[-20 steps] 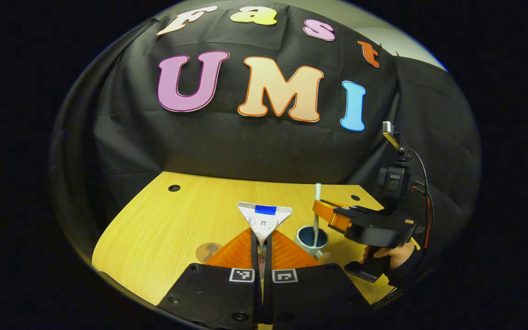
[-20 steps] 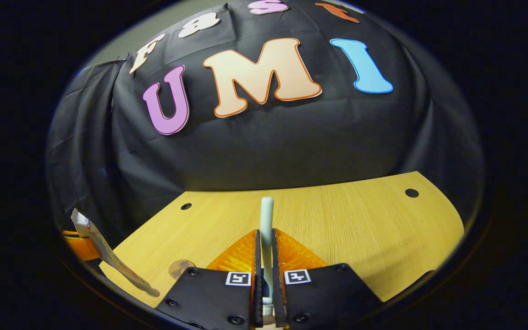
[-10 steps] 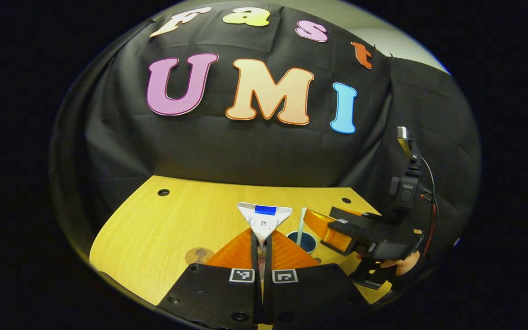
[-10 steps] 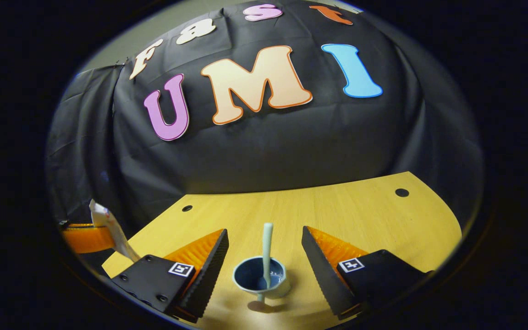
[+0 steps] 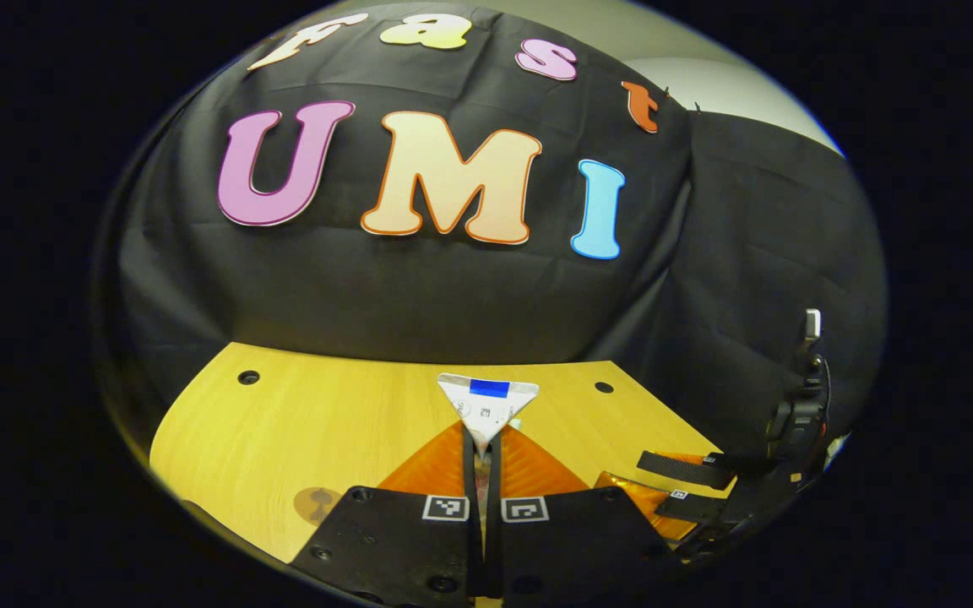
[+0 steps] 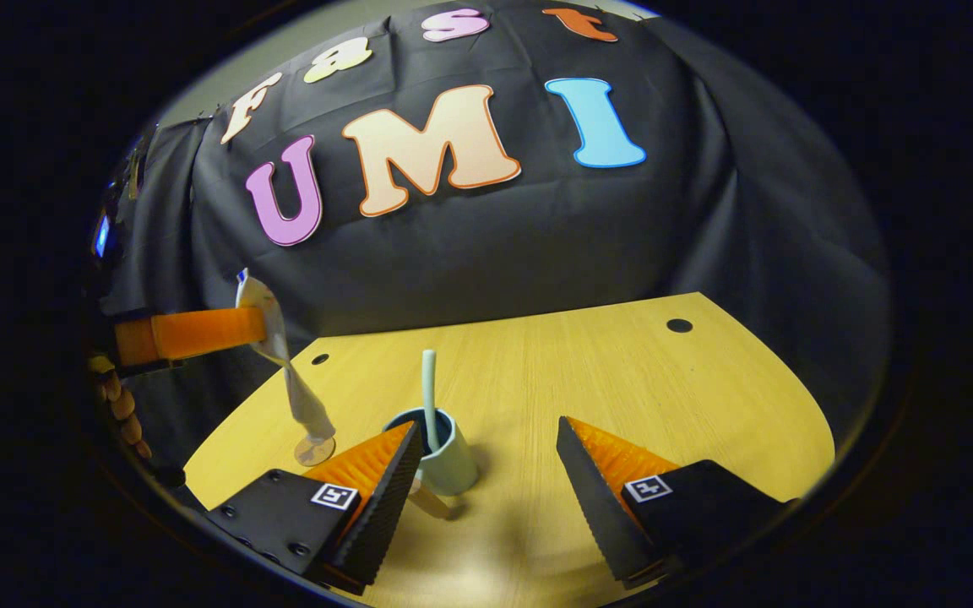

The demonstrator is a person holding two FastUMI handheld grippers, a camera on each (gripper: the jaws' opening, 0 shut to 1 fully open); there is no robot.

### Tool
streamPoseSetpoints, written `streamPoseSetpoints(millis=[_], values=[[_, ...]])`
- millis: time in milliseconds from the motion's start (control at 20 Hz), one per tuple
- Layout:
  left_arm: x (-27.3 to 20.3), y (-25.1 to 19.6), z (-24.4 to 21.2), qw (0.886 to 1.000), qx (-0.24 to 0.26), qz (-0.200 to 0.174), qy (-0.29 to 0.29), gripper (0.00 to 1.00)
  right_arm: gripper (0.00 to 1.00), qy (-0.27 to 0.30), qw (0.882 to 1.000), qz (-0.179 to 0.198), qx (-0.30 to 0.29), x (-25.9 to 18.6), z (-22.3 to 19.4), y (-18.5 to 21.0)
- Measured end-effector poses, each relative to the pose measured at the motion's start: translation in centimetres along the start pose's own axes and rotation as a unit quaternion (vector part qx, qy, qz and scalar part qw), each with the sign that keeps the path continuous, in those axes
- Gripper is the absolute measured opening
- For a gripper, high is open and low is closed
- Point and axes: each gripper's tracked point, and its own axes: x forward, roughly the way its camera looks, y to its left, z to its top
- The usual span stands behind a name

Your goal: Put the toothbrush and toothpaste on the desktop into the cup, then pick up the cup and place it on the coaster on the desktop.

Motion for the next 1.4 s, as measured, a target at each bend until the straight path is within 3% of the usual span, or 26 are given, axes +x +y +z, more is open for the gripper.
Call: streamPoseSetpoints(millis=[200, 300, 700, 900, 950, 1000, 1050, 1100, 1150, 1200, 1300, 1350, 1400], values=[[2.4, -1.4, -0.9, 1.0, -0.021, -0.021, 0.011, 0.0, 0.94, 0.01, 1.0, -0.012, 0.007, -0.9, -1.3, -0.6], [3.7, -1.8, -1.4, 0.999, -0.032, -0.021, 0.014, 0.0, 0.98, 0.014, 1.0, -0.013, 0.01, -1.3, -1.8, -0.7], [6.3, -1.4, -5.0, 0.997, -0.049, 0.003, 0.057, 0.01, 0.98, 0.032, 0.999, -0.018, 0.013, -1.4, -2.8, -1.9], [6.2, -1.3, -6.0, 0.997, -0.042, 0.014, 0.064, 0.08, 0.99, 0.043, 0.999, -0.012, 0.009, -0.7, -3.0, -1.7], [5.9, -1.3, -6.1, 0.997, -0.038, 0.019, 0.062, 0.12, 0.98, 0.047, 0.999, -0.008, 0.009, -0.6, -3.1, -1.5], [5.6, -1.3, -6.3, 0.997, -0.032, 0.026, 0.058, 0.26, 0.94, 0.054, 0.998, -0.006, 0.009, -0.5, -3.1, -1.4], [5.3, -1.1, -6.3, 0.998, -0.025, 0.032, 0.054, 0.42, 0.98, 0.062, 0.998, -0.005, 0.008, -0.4, -3.3, -1.2], [5.1, -1.1, -6.3, 0.998, -0.02, 0.039, 0.049, 0.65, 0.98, 0.069, 0.998, -0.001, 0.007, -0.3, -3.4, -1.0], [4.9, -1.0, -6.4, 0.998, -0.019, 0.046, 0.047, 0.69, 0.98, 0.077, 0.997, 0.006, 0.007, -0.2, -3.4, -0.6], [4.6, -0.9, -6.6, 0.997, -0.021, 0.054, 0.045, 0.86, 0.98, 0.084, 0.996, 0.016, 0.007, -0.1, -3.3, -0.1], [3.5, -0.3, -7.1, 0.996, -0.03, 0.071, 0.042, 0.94, 0.94, 0.101, 0.994, 0.034, 0.004, 0.1, -3.5, 0.6], [2.8, 0.2, -7.1, 0.995, -0.031, 0.083, 0.036, 0.94, 0.98, 0.115, 0.992, 0.048, 0.002, 0.2, -3.8, 1.2], [2.2, 0.9, -7.0, 0.994, -0.03, 0.097, 0.029, 0.95, 0.94, 0.138, 0.988, 0.064, 0.004, 0.2, -4.3, 1.9]])
